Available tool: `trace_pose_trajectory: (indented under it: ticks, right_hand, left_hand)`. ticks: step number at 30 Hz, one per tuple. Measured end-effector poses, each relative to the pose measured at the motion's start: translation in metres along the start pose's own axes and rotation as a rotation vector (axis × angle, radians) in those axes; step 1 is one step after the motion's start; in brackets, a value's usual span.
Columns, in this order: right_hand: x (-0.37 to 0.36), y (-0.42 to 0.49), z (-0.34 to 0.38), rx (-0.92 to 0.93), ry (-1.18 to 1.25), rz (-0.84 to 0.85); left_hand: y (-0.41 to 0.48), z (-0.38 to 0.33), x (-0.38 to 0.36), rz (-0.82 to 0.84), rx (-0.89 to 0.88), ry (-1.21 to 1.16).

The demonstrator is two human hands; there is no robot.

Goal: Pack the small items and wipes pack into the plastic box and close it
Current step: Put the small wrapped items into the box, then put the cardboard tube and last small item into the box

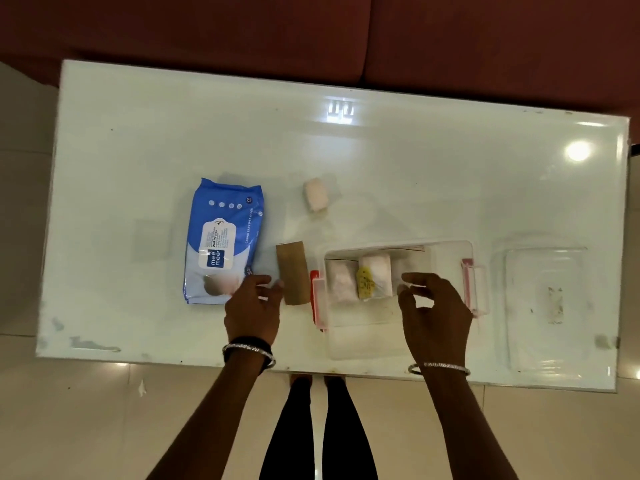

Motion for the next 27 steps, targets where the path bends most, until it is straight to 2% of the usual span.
trace_pose_trajectory:
  ticks: [2,6,13,16,19,21,24,27]
  right_hand:
    - [-0.004,-0.005,0.004,0.018,0.028,0.003]
    - [-0.007,-0.003,0.019,0.06,0.087,-0.02]
    - [-0.015,0.048,0.088,0.315,0.012,-0.127]
    - [-0.035,0.087,0.11,0.3,-0.013,0.01]
    - [-0.065,0.121,0.12,0.125,-0.124,0.282]
    - [-0.085,0.136,0.122,0.074,-0.258,0.401]
    - [-0.108,0.146,0.121,0.053,-0.406,0.47]
    - [-0.118,0.15,0.116,0.04,-0.455,0.444]
  left_hand:
    - [0.009,0.0,-0.009,0.057,0.05,0.019]
    - [0.02,-0.009,-0.027,0.006,0.014,0.09]
    - [0.029,-0.012,-0.034,0.039,0.006,0.071]
    - [0.015,-0.008,-0.021,0.017,-0.039,-0.004]
    - [-0.007,-0.003,-0.007,0.003,-0.073,-0.111]
    - [-0.019,0.001,0.002,0.0,-0.063,-0.167]
    - [-0.029,0.008,0.011,0.001,-0.049,-0.214]
    - [-0.031,0.008,0.015,0.006,-0.056,-0.219]
Point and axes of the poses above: each hand's wrist, its own y-axis towards the middle knuckle, its own x-axis out of the back of the hand, z = x × y, the point moved 2 cm from there along y, towards the middle knuckle, and after that the axes turned 12 degrees about z, right-handed, at the moved point
